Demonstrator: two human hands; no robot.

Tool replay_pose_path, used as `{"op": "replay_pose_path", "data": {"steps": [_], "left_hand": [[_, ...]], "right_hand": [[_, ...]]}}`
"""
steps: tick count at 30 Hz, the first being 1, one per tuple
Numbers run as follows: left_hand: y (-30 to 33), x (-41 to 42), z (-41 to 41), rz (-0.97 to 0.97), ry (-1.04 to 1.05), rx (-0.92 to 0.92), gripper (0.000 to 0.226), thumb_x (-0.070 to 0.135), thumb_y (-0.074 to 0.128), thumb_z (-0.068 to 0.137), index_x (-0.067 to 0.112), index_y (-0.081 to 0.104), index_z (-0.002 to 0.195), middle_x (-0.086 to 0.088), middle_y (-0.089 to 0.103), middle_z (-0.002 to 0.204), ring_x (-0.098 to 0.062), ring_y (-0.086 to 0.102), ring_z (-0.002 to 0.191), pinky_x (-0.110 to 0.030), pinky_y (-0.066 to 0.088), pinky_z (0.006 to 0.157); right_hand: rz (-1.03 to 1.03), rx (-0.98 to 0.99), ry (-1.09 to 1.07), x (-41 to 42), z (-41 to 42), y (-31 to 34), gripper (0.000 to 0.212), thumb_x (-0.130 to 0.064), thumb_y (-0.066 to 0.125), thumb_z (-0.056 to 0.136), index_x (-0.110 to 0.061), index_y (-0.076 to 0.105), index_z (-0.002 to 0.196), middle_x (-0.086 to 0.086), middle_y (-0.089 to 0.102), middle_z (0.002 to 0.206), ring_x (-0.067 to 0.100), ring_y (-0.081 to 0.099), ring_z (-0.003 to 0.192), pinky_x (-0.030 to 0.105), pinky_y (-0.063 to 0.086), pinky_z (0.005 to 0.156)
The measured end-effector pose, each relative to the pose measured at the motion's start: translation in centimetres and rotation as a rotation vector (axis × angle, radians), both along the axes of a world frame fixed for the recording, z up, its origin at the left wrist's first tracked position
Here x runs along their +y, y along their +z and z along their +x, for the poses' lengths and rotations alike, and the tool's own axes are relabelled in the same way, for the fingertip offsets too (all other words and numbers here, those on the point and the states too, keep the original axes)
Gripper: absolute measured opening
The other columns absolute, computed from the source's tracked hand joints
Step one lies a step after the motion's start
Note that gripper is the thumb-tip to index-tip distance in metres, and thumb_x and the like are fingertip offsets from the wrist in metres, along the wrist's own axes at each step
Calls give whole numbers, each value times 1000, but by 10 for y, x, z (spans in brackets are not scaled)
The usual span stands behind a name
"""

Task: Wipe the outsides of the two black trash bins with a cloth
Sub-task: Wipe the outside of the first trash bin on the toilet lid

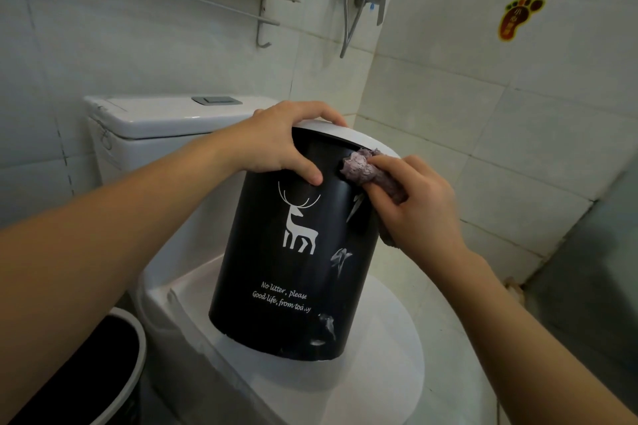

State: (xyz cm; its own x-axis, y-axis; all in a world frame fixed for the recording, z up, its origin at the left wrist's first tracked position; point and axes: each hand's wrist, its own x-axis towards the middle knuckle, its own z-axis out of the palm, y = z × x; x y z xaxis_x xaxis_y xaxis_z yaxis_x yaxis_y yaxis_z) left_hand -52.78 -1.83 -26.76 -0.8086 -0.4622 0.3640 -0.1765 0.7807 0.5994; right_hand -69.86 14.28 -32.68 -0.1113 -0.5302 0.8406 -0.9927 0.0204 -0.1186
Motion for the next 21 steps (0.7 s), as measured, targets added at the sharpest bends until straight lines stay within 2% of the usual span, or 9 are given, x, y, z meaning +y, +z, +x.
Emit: {"op": "replay_pose_path", "data": {"steps": [3, 7, 10, 13, 15, 17, 19, 21], "left_hand": [[4, 0, -3, -39, -12, -22, 74, 24, 93, 53, 52, 56, 110, 11, 57, 119, -15, 55, 111, -40, 50, 96], [10, 8, -9, -116, 9, -96, 75, 28, 87, 52, 48, 48, 113, 10, 55, 116, -21, 55, 109, -39, 47, 93], [10, 12, -8, -186, 20, -134, 83, 26, 90, 64, 49, 46, 130, 23, 45, 108, -13, 40, 114, -35, 30, 104], [9, 12, -5, -180, 2, -116, 81, 24, 90, 64, 54, 49, 129, 22, 45, 114, -10, 33, 119, -40, 24, 113], [7, 10, -4, -140, 10, -102, 82, 29, 91, 59, 63, 48, 121, 16, 46, 124, -16, 36, 126, -45, 27, 114], [4, 7, -7, -92, -12, -87, 82, 42, 87, 47, 69, 48, 114, 14, 49, 132, -22, 43, 128, -49, 36, 111], [2, 4, -9, -38, -58, -56, 84, 46, 82, 40, 69, 50, 114, 17, 54, 133, -20, 52, 123, -48, 46, 103], [0, 2, -10, -11, -71, -43, 84, 41, 84, 43, 65, 52, 116, 18, 55, 133, -18, 56, 119, -46, 50, 100]], "right_hand": [[1, 10, -6, 1, 1, 0, 25, -26, 67, 88, -23, 72, 112, -1, 61, 89, 21, 57, 72, 27, 41, 62], [12, 11, 0, 0, 2, 0, 26, -27, 68, 88, -23, 71, 113, -1, 61, 91, 21, 58, 73, 28, 44, 61], [18, 13, 11, 0, 3, -2, 28, -27, 69, 88, -22, 71, 115, -1, 62, 94, 20, 60, 75, 28, 46, 63], [3, -8, 11, 1, 3, -4, 30, -33, 68, 88, -22, 71, 115, -1, 64, 95, 19, 61, 77, 27, 47, 66], [9, -37, 15, 2, 4, -4, 36, -44, 64, 88, -22, 71, 116, -1, 65, 98, 18, 61, 80, 28, 47, 69], [8, -61, 26, 1, 5, -3, 42, -51, 58, 89, -22, 70, 117, -2, 65, 101, 15, 60, 84, 27, 46, 71], [-2, -54, 21, 1, 6, -1, 39, -48, 58, 91, -22, 71, 117, -2, 66, 102, 14, 60, 85, 24, 43, 72], [-6, -33, 7, 0, 5, 0, 34, -42, 63, 91, -22, 71, 117, -2, 66, 103, 13, 60, 85, 22, 42, 73]]}}
